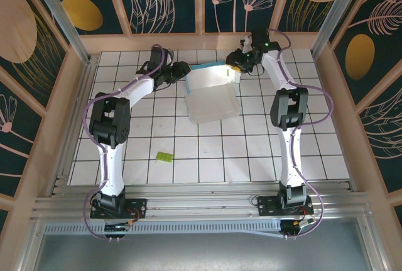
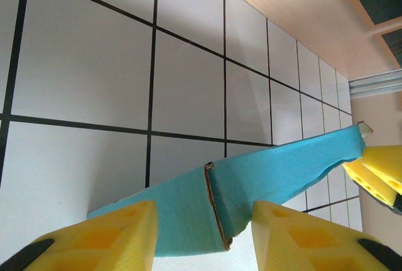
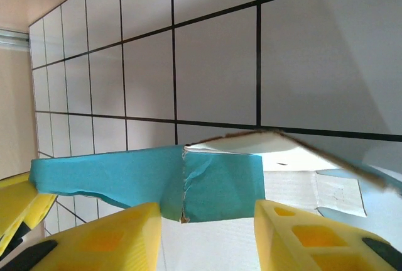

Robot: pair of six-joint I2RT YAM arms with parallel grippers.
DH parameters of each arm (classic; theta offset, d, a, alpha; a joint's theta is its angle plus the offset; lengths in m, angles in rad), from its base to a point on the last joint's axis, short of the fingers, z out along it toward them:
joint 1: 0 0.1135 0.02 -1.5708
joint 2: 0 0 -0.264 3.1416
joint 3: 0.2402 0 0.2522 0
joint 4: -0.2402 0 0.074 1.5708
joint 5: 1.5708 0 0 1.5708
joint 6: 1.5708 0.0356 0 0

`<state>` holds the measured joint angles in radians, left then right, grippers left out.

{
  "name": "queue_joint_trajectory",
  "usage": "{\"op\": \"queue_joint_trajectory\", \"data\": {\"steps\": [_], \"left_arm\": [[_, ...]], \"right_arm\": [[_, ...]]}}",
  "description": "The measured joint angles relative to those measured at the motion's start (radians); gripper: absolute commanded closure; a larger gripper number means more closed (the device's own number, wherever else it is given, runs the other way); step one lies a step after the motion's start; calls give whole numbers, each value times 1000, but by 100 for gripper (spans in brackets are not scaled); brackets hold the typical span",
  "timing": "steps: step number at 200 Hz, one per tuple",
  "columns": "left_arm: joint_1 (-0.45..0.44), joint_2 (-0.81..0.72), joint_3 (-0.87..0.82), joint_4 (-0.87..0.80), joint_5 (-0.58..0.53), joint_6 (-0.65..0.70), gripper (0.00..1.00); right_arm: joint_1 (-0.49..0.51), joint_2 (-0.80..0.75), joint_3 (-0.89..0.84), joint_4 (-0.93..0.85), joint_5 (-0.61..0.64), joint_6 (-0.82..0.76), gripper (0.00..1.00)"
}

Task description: Fold the paper box

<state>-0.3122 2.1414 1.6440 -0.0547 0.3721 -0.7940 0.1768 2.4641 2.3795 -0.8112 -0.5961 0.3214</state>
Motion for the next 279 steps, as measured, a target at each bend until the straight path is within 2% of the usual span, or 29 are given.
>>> {"op": "queue_joint_trajectory", "data": {"steps": [63, 107, 133, 170, 230, 279], "left_arm": [[0, 0, -4, -1, 34, 39, 58], [0, -37, -51, 0, -16, 85, 43], [0, -98, -85, 6, -78, 83, 40], [0, -113, -50, 24, -114, 24, 40], [0, -9, 7, 28, -82, -95, 44], [0, 2, -8, 44, -63, -162, 47]], "right_arm": [[5, 0, -22, 80, 2, 18, 64], [13, -3, -85, 174, 13, 21, 69], [15, -16, -125, 225, 19, 22, 69], [20, -27, -138, 232, 31, 17, 69], [28, -51, -175, 230, 54, -5, 69], [39, -55, -222, 209, 65, -9, 68]]}}
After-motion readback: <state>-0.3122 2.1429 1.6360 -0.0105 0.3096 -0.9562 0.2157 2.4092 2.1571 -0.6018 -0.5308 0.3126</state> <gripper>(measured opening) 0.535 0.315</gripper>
